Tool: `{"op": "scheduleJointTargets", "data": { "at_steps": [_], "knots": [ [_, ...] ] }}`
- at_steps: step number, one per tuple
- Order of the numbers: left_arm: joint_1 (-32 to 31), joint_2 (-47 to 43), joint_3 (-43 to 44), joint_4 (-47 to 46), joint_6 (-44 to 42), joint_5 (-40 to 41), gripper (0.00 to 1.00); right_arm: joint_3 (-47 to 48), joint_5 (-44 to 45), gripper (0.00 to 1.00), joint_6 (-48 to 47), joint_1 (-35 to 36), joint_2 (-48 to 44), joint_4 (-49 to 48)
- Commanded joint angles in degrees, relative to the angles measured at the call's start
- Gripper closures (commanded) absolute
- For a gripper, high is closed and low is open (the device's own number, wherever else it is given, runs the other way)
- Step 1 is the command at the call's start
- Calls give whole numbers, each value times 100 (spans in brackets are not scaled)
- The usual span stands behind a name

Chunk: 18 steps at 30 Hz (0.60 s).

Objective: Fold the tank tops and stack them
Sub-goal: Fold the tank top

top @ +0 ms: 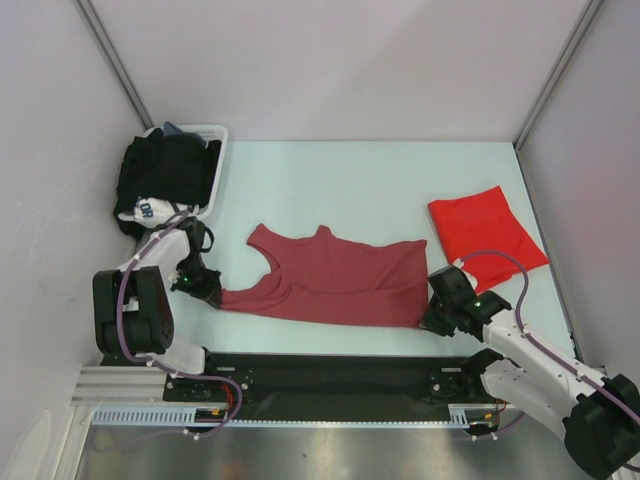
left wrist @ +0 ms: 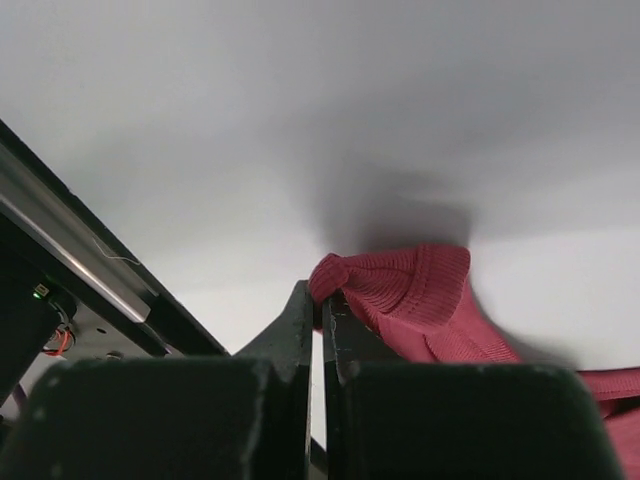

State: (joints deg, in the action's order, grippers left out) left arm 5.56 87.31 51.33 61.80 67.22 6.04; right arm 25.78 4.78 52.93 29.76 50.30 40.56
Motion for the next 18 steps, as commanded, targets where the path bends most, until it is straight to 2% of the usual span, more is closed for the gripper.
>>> {"op": "scheduleJointTargets", "data": {
  "at_steps": [1, 8, 14, 18],
  "knots": [
    [-73, -20, 61, -246, -349, 283, 100, -29, 322, 71, 227, 30, -214, 426],
    [-73, -1013, -106, -766, -735, 328, 100, 41, 358, 70, 157, 39, -258, 269],
    [-55, -1128, -237, -1187, -1158, -24, 99, 6, 217, 70, 77, 39, -135, 49],
    [-64, -1137, -246, -1118, -1176, 46, 85, 15, 199, 70, 16, 30, -170, 5]
  ]
}}
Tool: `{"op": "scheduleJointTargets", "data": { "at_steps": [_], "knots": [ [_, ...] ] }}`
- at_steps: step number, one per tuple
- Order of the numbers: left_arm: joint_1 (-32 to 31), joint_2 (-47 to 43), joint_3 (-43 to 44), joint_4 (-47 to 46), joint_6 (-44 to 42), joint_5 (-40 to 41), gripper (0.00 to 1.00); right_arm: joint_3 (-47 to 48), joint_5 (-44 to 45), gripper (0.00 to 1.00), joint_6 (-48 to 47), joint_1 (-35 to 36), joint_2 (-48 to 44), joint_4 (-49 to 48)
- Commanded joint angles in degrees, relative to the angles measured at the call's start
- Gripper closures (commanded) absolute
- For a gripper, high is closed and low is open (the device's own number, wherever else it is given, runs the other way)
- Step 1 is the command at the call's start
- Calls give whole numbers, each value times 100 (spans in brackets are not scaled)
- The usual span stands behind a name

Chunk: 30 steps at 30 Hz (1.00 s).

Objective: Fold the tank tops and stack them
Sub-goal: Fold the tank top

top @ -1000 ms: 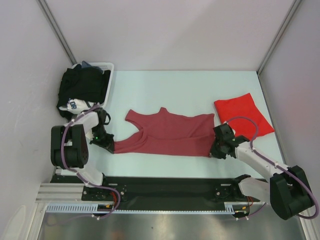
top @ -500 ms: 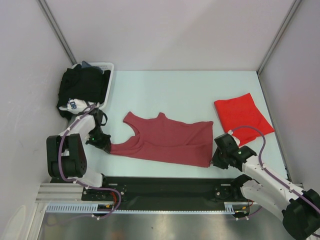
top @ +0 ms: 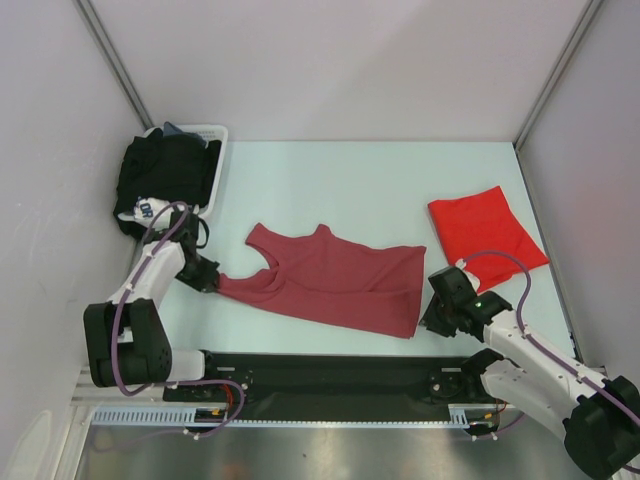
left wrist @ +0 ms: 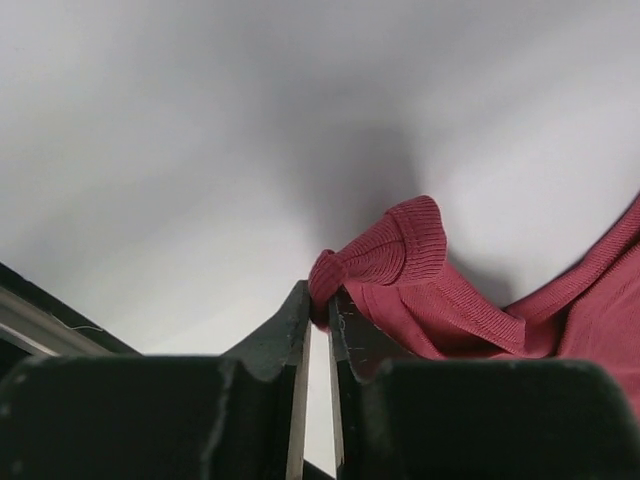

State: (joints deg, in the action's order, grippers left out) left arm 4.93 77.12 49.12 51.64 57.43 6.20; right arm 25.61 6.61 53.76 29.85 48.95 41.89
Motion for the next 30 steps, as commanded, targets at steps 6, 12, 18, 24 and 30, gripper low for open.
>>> {"op": "scheduleJointTargets", "data": {
  "at_steps": [6, 12, 18, 24, 30],
  "knots": [
    [-18, -443, -26, -5, -267, 215, 39, 32, -11, 70, -172, 30, 27, -269],
    [-27, -874, -175, -731, -811, -451, 14, 146, -20, 70, -365, 13, 167, -453],
    [-710, -673, 193, -1453, -1540, -963, 30, 629, -151, 68, -1085, -417, 378, -725],
    [-1547, -408, 880, -1471, -1612, -584, 0, 1306, -406, 68, -1789, -1024, 888, -980],
    [-2084, -435, 1029, -2674, -2278, -1372, 0, 1702, -512, 68, -2036, -1384, 1354, -1262]
  ]
}}
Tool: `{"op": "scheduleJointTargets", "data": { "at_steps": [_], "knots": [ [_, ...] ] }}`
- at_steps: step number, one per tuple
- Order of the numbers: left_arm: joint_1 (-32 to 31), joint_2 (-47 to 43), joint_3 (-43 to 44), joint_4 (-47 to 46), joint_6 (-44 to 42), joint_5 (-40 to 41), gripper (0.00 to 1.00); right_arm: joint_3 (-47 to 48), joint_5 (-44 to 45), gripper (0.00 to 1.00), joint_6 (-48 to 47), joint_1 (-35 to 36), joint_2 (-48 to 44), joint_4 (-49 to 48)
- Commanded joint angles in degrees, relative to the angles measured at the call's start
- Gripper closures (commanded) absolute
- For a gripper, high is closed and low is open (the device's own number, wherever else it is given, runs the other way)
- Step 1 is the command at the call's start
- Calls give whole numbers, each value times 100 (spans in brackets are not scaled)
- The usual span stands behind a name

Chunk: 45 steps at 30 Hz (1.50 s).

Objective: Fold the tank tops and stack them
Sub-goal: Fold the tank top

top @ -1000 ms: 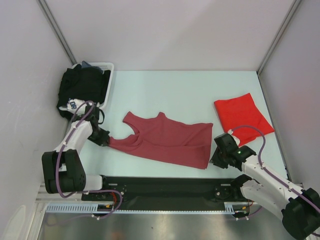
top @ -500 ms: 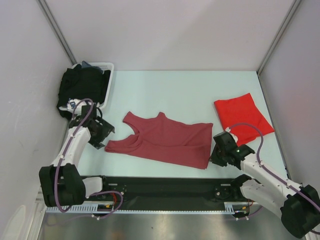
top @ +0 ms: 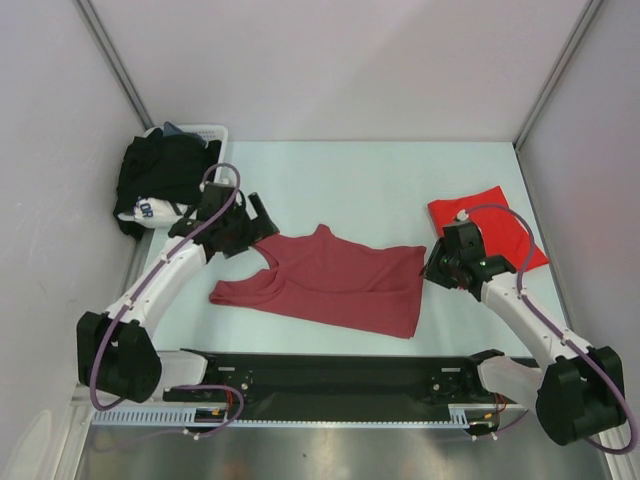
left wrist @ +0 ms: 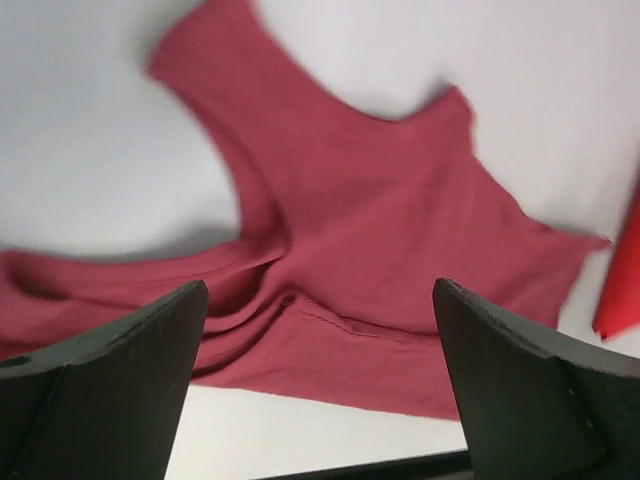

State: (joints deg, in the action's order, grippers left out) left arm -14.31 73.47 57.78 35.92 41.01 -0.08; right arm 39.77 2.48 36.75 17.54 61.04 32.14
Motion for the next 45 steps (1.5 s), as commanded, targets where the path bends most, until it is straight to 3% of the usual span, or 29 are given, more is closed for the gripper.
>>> {"op": "scheduleJointTargets", "data": {
  "at_steps": [1, 2, 6, 11, 13, 15, 16, 17, 18, 19, 21, 22, 25, 31, 37, 45],
  "knots": [
    [-221, 87, 181, -1227, -804, -957, 0, 329, -160, 68, -370, -198, 232, -374],
    [-283, 167, 155, -1811, -1084, -1812, 0, 347, -178, 68, -414, -294, 364, -410],
    [-582, 904, 698, -2020, -1965, -2617, 0, 435, -195, 70, -546, -409, 724, -673],
    [-740, 1608, 867, -2809, -1712, -1822, 0, 541, -187, 70, -678, -427, 1086, -1052],
    [-644, 1565, 771, -2994, -1336, -674, 0, 549, -195, 70, -678, -427, 1174, -1165],
    [-486, 1373, 429, -3379, -1079, -563, 0, 549, -195, 69, -661, -427, 1183, -1262],
    [-224, 1319, 10, -3590, -747, -825, 0, 549, -195, 69, -669, -436, 1191, -1289],
    [-74, 1293, -230, -4584, -605, -1262, 0, 549, -195, 69, -678, -444, 1209, -1315],
    [154, 1449, -415, -5160, -395, -2476, 0, 558, -195, 69, -687, -436, 1235, -1350],
    [174, 1607, -295, -5435, -366, -2828, 0, 593, -195, 69, -704, -470, 1270, -1359],
    [-96, 2177, 362, -4494, -1064, -2893, 0, 637, -187, 69, -722, -515, 1340, -1394],
    [-247, 2319, 914, -3714, -1365, -2536, 0, 663, -178, 69, -722, -550, 1436, -1403],
    [-634, 2645, 1357, -3128, -1799, -1989, 4, 751, -125, 71, -766, -611, 1612, -1465],
    [-872, 3515, 2227, -2347, -1939, -1935, 29, 998, -195, 70, -845, -813, 1956, -1491],
    [-1180, 4192, 2738, -1642, -1957, -1346, 43, 1050, -195, 69, -836, -866, 2140, -1632],
    [-1311, 4658, 2941, -1597, -1808, -1223, 54, 1033, -353, 69, -863, -884, 2264, -1685]
  ]
}}
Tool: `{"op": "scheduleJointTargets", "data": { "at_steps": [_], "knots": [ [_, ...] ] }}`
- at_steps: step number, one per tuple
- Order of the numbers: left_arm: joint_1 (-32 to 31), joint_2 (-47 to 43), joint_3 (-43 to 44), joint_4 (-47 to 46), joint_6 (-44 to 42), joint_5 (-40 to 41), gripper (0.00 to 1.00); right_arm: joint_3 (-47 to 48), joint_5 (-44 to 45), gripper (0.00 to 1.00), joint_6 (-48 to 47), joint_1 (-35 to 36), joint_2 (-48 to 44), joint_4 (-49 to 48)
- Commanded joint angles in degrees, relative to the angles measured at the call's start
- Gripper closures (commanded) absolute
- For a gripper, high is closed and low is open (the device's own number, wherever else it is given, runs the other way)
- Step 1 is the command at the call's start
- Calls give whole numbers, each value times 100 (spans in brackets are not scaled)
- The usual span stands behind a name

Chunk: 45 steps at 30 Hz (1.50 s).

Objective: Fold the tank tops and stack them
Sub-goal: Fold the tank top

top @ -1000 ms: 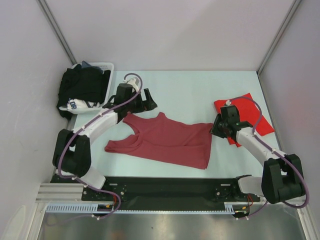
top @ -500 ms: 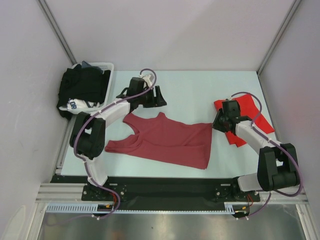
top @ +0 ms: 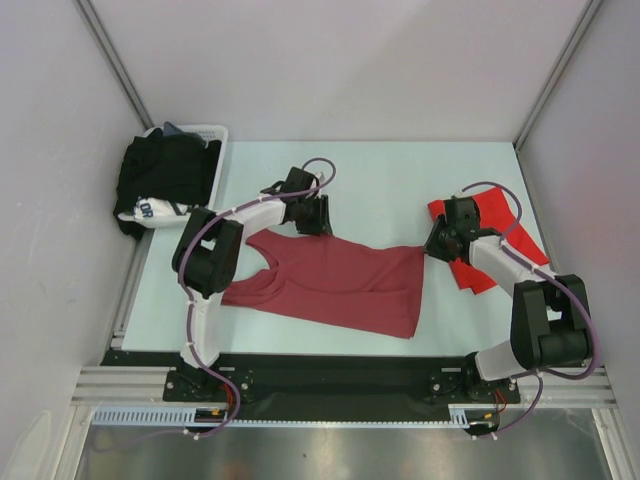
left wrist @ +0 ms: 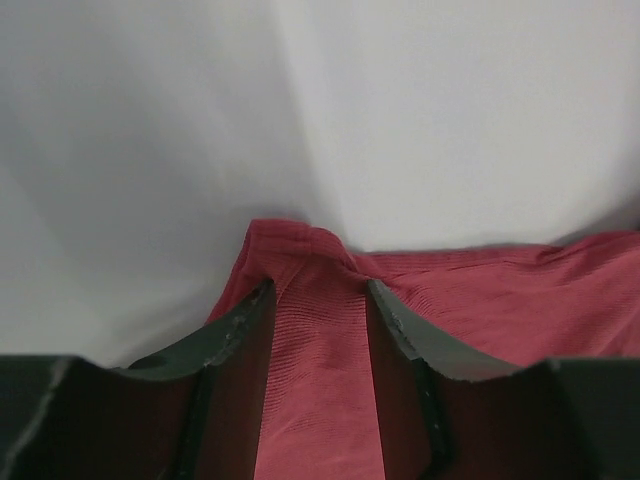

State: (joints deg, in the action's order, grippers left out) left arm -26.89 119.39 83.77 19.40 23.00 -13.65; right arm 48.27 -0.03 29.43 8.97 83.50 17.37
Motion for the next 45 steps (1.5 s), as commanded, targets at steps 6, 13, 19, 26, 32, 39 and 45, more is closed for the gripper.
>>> {"op": "scheduleJointTargets", "data": {
  "at_steps": [6, 13, 19, 26, 32, 39, 45],
  "knots": [
    [-9, 84, 412, 64, 143, 723, 55, 218, -216, 68, -157, -36, 157, -304],
    [0, -100, 412, 161, 73, 969, 49, 270, -216, 65, -174, -36, 342, -392],
    [0, 198, 764, 267, 46, 856, 47, 306, -234, 65, -157, -45, 482, -462],
    [-9, 506, 905, 213, 90, 574, 61, 393, -234, 62, -148, -36, 588, -506],
    [-35, 427, 729, 222, 125, 592, 53, 411, -269, 63, -148, -45, 711, -550],
    [-70, 488, 764, 178, 81, 696, 100, 455, -339, 67, -157, -45, 895, -629],
    [9, 524, 1045, 389, -15, 1013, 100, 595, -6, 60, -201, -45, 1027, -541]
  ]
}}
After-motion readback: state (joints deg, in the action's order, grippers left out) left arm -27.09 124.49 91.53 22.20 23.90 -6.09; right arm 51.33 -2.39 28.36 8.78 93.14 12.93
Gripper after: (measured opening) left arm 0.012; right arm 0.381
